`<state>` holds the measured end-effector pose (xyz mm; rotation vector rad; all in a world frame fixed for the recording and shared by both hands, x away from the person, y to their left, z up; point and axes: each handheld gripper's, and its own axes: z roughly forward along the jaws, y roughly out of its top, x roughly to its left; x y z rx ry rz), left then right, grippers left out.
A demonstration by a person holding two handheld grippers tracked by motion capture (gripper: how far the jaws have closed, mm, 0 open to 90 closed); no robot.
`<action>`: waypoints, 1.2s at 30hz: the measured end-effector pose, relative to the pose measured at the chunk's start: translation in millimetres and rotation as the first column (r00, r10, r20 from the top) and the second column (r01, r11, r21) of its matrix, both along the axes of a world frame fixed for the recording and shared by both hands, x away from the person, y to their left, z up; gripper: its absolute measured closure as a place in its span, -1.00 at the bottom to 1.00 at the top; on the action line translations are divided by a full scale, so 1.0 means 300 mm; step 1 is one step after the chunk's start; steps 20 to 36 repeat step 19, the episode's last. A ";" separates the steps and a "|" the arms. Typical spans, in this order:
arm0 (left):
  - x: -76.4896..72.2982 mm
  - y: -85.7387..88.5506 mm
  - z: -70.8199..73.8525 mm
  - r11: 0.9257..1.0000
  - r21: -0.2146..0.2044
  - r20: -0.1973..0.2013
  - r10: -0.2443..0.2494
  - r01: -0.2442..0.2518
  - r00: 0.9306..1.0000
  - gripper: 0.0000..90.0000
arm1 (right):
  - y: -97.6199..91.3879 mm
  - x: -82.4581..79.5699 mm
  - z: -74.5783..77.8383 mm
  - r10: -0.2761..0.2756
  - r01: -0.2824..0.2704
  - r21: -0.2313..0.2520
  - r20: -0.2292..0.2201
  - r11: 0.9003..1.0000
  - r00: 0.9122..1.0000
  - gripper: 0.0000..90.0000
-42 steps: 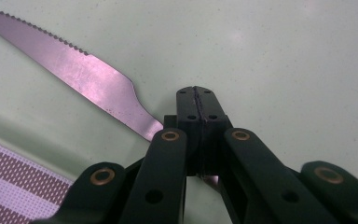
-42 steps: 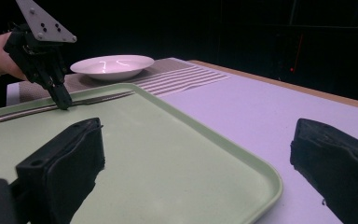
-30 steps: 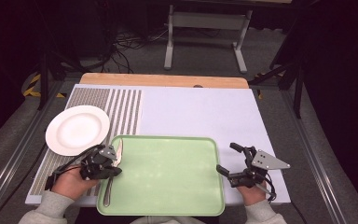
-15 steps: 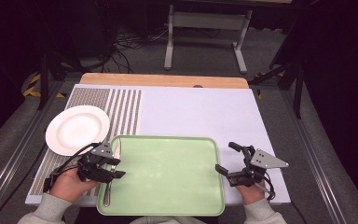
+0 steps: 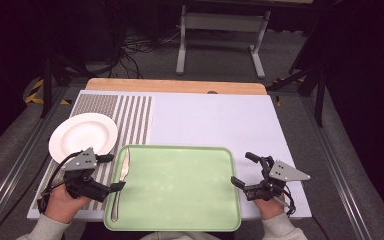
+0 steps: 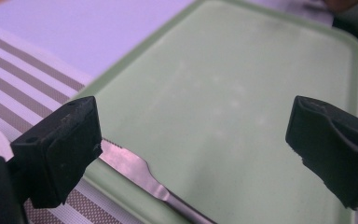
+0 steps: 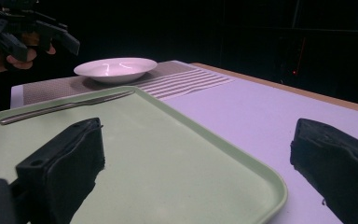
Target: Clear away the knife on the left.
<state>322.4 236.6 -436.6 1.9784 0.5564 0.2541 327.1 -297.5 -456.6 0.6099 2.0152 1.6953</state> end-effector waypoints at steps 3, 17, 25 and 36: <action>-0.014 0.033 -0.021 0.999 -0.043 0.046 0.015 -0.013 0.999 -0.92 | 0.001 0.001 -0.001 0.002 -0.002 -0.002 0.001 1.000 1.000 -0.93; -0.046 0.083 -0.138 0.983 -0.180 0.152 0.073 -0.045 0.986 -0.96 | -0.001 0.002 -0.001 -0.002 0.002 0.000 0.002 1.000 1.000 -0.93; -0.048 0.081 -0.138 0.984 -0.173 0.160 0.077 -0.049 0.984 -0.97 | -0.001 0.003 -0.001 -0.002 0.002 0.000 0.002 1.000 1.000 -0.93; -0.048 0.081 -0.138 0.984 -0.173 0.160 0.077 -0.049 0.984 -0.97 | -0.001 0.003 -0.001 -0.002 0.002 0.000 0.002 1.000 1.000 -0.93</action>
